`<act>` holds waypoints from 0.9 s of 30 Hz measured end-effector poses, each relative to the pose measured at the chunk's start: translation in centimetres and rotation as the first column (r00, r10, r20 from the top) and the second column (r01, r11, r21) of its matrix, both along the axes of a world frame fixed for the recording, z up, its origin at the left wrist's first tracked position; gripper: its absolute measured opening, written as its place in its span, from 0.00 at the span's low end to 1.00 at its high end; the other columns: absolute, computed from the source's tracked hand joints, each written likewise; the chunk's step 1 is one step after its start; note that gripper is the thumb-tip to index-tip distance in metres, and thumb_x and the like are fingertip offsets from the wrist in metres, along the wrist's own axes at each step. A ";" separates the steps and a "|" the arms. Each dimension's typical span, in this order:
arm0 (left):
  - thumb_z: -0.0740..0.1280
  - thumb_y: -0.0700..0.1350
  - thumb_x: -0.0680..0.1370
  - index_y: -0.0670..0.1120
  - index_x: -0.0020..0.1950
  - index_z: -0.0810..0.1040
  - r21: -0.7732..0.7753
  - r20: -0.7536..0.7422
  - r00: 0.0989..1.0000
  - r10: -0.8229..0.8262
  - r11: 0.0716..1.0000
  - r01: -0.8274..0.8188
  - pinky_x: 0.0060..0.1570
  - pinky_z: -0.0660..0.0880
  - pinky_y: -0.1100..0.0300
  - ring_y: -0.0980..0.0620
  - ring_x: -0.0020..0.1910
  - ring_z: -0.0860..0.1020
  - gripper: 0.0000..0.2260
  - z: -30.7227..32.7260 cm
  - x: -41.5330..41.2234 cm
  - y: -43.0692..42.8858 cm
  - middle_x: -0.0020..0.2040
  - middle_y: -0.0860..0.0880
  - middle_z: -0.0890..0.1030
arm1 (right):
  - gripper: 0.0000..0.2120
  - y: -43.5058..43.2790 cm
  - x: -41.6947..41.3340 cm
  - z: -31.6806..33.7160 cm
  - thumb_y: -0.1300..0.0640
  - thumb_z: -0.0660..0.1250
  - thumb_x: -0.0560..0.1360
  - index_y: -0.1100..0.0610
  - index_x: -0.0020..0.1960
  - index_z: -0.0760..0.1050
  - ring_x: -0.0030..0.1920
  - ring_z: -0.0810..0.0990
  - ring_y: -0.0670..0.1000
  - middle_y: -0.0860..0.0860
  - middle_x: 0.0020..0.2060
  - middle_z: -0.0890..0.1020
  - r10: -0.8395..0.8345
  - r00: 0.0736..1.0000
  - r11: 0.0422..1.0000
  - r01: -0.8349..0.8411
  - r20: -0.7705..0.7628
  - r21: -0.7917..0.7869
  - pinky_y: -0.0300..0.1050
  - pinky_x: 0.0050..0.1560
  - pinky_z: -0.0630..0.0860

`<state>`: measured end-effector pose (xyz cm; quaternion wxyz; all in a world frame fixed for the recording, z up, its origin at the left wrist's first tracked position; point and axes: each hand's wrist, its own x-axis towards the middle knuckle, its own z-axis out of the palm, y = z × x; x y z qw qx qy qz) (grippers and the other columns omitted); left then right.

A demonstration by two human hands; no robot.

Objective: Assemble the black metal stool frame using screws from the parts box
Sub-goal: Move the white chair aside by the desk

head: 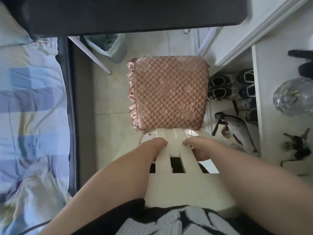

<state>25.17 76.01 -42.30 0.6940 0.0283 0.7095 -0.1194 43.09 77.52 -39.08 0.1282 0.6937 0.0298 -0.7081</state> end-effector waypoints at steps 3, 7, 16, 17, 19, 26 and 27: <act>0.66 0.49 0.77 0.43 0.57 0.74 -0.051 0.044 0.998 0.042 0.998 -0.039 0.35 0.82 0.44 0.41 0.40 0.86 0.13 0.2 -0.2 -0.3 0.50 0.40 0.85 | 0.14 -0.2 0.7 0.2 0.53 0.62 0.83 0.62 0.61 0.75 0.47 0.83 0.57 0.58 0.47 0.82 0.035 0.998 0.993 -0.040 -0.049 -0.109 0.53 0.48 0.80; 0.65 0.49 0.75 0.41 0.61 0.72 -0.011 0.026 0.999 0.028 1.000 -0.028 0.41 0.82 0.39 0.39 0.41 0.86 0.18 0.2 -0.2 -0.8 0.50 0.39 0.85 | 0.16 -0.6 0.8 0.7 0.50 0.63 0.82 0.63 0.59 0.76 0.35 0.87 0.56 0.57 0.37 0.86 0.117 0.993 0.985 -0.119 -0.025 -0.125 0.50 0.32 0.82; 0.65 0.51 0.79 0.45 0.55 0.71 0.113 0.001 0.999 -0.052 0.992 0.052 0.56 0.79 0.40 0.39 0.54 0.83 0.12 0.7 -1.1 -0.2 0.56 0.40 0.82 | 0.10 0.2 -1.6 3.4 0.53 0.60 0.83 0.59 0.53 0.75 0.42 0.83 0.55 0.56 0.44 0.83 0.221 0.973 0.975 -0.220 0.066 -0.016 0.47 0.35 0.80; 0.65 0.51 0.79 0.44 0.54 0.71 0.117 0.001 0.998 -0.055 0.992 0.055 0.57 0.79 0.40 0.38 0.55 0.82 0.11 1.0 -1.3 0.1 0.56 0.40 0.82 | 0.11 0.7 -1.8 3.8 0.53 0.60 0.83 0.60 0.53 0.75 0.42 0.83 0.55 0.56 0.44 0.83 0.231 0.971 0.973 -0.231 0.066 -0.010 0.47 0.34 0.80; 0.65 0.51 0.80 0.43 0.56 0.71 0.134 0.002 0.999 -0.053 0.990 0.053 0.57 0.79 0.40 0.38 0.55 0.82 0.12 1.6 -1.9 1.0 0.56 0.39 0.82 | 0.11 2.2 -2.5 4.6 0.53 0.59 0.84 0.60 0.53 0.75 0.42 0.83 0.55 0.56 0.44 0.83 0.259 0.964 0.965 -0.260 0.066 0.011 0.48 0.35 0.80; 0.64 0.56 0.81 0.44 0.64 0.71 0.251 -0.061 0.987 -0.146 0.955 0.157 0.58 0.79 0.44 0.42 0.56 0.82 0.19 3.3 -4.3 6.6 0.59 0.43 0.81 | 0.13 7.6 -4.7 6.2 0.54 0.59 0.85 0.61 0.62 0.73 0.58 0.83 0.61 0.61 0.59 0.83 0.280 0.957 0.946 -0.288 0.073 0.145 0.62 0.63 0.78; 0.64 0.57 0.81 0.44 0.62 0.71 0.266 -0.073 0.985 -0.155 0.949 0.169 0.58 0.79 0.44 0.43 0.56 0.82 0.18 3.7 -4.4 7.5 0.58 0.44 0.81 | 0.12 8.3 -4.9 6.5 0.54 0.59 0.85 0.61 0.62 0.73 0.58 0.83 0.61 0.61 0.58 0.83 0.275 0.959 0.946 -0.283 0.070 0.159 0.62 0.62 0.78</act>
